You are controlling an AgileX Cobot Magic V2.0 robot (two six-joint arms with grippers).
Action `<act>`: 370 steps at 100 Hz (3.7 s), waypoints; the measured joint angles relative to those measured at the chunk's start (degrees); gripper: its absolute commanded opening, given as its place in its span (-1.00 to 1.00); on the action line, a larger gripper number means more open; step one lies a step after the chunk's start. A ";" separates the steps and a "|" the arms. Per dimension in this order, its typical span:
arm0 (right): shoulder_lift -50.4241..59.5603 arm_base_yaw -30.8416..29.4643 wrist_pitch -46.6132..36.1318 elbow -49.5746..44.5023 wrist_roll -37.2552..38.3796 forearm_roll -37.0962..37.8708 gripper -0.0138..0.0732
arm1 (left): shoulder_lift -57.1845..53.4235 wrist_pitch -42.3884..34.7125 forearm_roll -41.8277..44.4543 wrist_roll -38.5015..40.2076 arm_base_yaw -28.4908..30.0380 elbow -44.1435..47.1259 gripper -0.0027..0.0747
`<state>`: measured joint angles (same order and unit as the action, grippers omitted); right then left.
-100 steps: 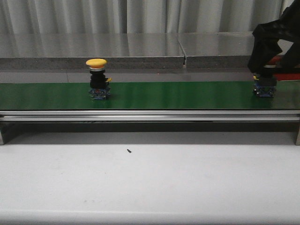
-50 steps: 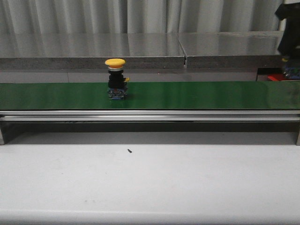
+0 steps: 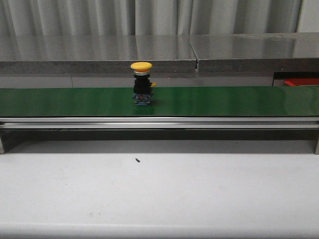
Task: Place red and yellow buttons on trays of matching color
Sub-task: 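Lower the right gripper onto the red button at the belt end, then carry the red button into the red tray and open the right gripper, then grasp the yellow button at the belt end with the right gripper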
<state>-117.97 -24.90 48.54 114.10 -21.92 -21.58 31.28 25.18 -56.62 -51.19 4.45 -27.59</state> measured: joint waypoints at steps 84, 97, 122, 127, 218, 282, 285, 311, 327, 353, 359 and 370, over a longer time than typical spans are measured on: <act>-19.90 -0.89 -5.80 11.54 0.64 0.09 -0.26 | 0.00 0.00 0.00 0.00 0.00 0.00 -0.98; -20.77 -0.89 -6.13 11.54 0.64 0.09 -0.26 | 0.00 0.00 0.00 0.00 0.00 0.00 -0.98; -20.96 -0.89 -6.81 11.54 0.64 0.09 -0.26 | 0.00 0.00 0.00 0.00 0.00 0.00 -0.98; -21.01 -0.89 -6.81 11.54 0.64 0.09 -0.26 | 0.00 0.00 0.00 0.00 0.00 0.00 -0.98; -22.75 -0.89 -7.68 13.06 0.54 -0.01 0.78 | 0.00 0.00 0.00 0.00 0.00 0.00 -0.98; -15.79 -0.89 7.88 20.97 0.45 2.13 0.78 | 0.00 0.00 0.00 0.00 0.00 0.00 -0.98; -15.06 -0.89 9.13 20.97 0.42 2.15 0.78 | 0.00 0.00 0.00 0.00 0.00 0.00 -0.98; -7.57 -0.98 17.37 16.53 -1.05 0.77 0.78 | 0.00 0.00 0.00 0.00 0.00 0.00 -0.98; 0.45 -0.98 17.93 5.75 -4.00 -3.48 0.78 | 0.00 0.00 0.00 0.00 0.00 0.00 -0.98; 18.68 -0.98 11.48 -17.76 -7.92 -5.22 0.78 | 0.00 0.00 0.00 0.00 0.00 0.00 -0.98; 22.30 -0.98 9.49 -23.09 -8.37 -5.34 0.78 | 0.00 0.00 0.00 0.00 0.00 0.00 -0.98; 27.99 -0.70 5.29 -31.31 -8.99 -5.44 0.78 | 0.00 0.00 0.00 0.00 0.00 0.00 -0.98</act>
<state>-89.98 -25.60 53.83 82.79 -30.91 -27.02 31.28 25.18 -56.62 -51.19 4.45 -27.59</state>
